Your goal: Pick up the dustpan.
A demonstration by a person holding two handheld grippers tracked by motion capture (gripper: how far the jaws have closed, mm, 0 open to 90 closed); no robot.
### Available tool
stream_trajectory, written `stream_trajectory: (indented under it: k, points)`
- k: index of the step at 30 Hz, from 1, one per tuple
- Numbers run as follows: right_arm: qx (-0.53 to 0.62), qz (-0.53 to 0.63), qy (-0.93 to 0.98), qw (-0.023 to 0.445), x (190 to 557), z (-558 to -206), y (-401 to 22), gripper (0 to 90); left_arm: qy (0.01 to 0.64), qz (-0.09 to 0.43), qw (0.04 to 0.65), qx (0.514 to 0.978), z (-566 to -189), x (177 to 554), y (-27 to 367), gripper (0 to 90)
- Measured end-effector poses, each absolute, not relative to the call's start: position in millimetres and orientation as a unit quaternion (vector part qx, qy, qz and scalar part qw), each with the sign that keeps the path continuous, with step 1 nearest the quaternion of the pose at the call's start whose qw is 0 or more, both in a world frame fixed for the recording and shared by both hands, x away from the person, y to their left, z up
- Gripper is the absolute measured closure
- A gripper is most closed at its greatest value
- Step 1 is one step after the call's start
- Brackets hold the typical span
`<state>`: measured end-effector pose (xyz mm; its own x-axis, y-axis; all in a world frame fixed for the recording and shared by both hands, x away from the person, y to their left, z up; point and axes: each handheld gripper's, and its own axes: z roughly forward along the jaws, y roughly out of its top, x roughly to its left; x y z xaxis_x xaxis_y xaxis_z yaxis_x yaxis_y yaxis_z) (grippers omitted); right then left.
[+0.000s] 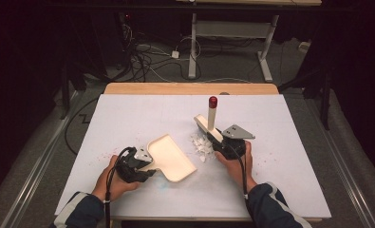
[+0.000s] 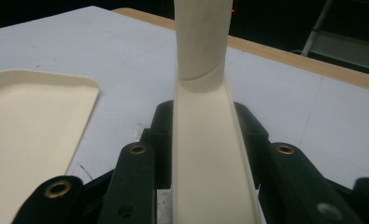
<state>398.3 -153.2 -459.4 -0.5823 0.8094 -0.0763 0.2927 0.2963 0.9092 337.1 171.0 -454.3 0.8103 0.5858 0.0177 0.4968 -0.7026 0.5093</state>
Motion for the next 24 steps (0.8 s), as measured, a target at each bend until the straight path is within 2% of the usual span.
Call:
stream_trajectory:
  k: [17, 24]
  points:
    - [0.346, 0.474, 0.764, 0.269, 387, -461, -137, 67.5, 0.293, 0.083, 0.245, 0.921, -455, 342, 152, 63.6]
    - [0.329, 0.486, 0.769, 0.252, 377, -460, -124, 67.7, 0.292, 0.081, 0.244, 0.921, -456, 343, 140, 63.6]
